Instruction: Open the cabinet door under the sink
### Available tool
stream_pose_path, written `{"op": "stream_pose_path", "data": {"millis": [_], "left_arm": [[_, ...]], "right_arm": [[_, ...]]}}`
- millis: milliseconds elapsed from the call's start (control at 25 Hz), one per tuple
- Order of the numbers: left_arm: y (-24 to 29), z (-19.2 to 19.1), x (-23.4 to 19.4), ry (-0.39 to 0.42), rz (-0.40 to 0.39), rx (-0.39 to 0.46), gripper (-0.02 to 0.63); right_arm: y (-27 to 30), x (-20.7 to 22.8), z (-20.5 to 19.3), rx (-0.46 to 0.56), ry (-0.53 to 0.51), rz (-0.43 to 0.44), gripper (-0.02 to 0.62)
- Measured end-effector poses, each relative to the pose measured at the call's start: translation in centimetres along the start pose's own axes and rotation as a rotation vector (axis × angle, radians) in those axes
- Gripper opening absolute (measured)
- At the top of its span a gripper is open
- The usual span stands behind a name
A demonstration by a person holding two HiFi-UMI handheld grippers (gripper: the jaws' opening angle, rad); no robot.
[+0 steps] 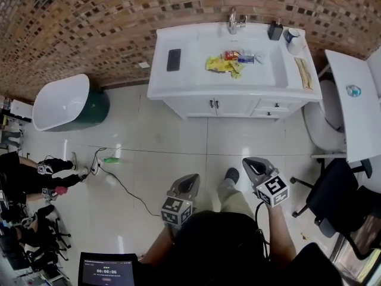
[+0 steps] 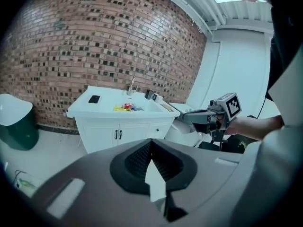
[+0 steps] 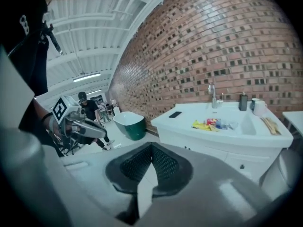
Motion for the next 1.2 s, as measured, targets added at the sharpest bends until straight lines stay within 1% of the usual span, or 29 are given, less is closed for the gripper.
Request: {"op": "stream_pose_path", "data": {"millis": [80,200,360,440,480,600,760,840,1000,1120,1200], "left_arm": [[1.1,-0.6,0.5,-0.002,-0.017,-0.04,0.017],[3.1,-1.1,0.5,0.006,-0.045,-0.089,0.017],[8.3,-1.9,-0.6,0.081,-0.068,-0.149,0.017],[11.5,-2.3,-1.2,0.11,-0.08,-0.155,0.018],[13.2,-2.5,-1.7,0.112,-0.088,-0.155,0.018],[18.2,-3.6,-3.7,0.077,-0.108,-0.148,0.051],[24.0,-5.2,-7.3,0.03,-0.075,-0.125,0.054],[27.0,-5.9,-9.2,0.02,-0.05,-0.117,0.059],[33.1,-7.5,-12.2,0.041,-0.024,-0.12,0.063],[36.5,-8.4,-14.5,0.035,0.009,-0.113,0.068],[38.3,-8.9,-16.0,0.037,0.036,-0.103,0.069]], "right_arm": [[-0.9,2.6,-0.7,0.021,0.058,-0.046,-0.009],[-2.0,5.1,-2.3,0.038,0.139,-0.099,-0.009],[-2.4,7.5,-4.8,0.013,0.196,-0.146,-0.009],[-2.5,8.3,-6.4,-0.003,0.225,-0.164,-0.009],[-2.5,8.5,-7.1,-0.005,0.246,-0.171,-0.009],[-2.6,8.8,-8.5,0.023,0.327,-0.19,-0.009],[-2.6,9.2,-10.4,0.053,0.394,-0.228,-0.009],[-2.7,9.4,-11.0,0.076,0.413,-0.227,-0.009],[-2.9,9.1,-12.2,0.113,0.44,-0.206,-0.009],[-2.4,8.4,-13.0,0.11,0.441,-0.199,-0.009],[-1.7,8.3,-12.7,0.145,0.446,-0.189,-0.009]]}}
Point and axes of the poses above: the fingertips, and each gripper's own axes: y forward along the fingers, x to its right, z out of its top, the point moved 1 cm from there along -y, backward along the fingers, and after that the axes turned 15 degrees about y, right-handed, at the moved point
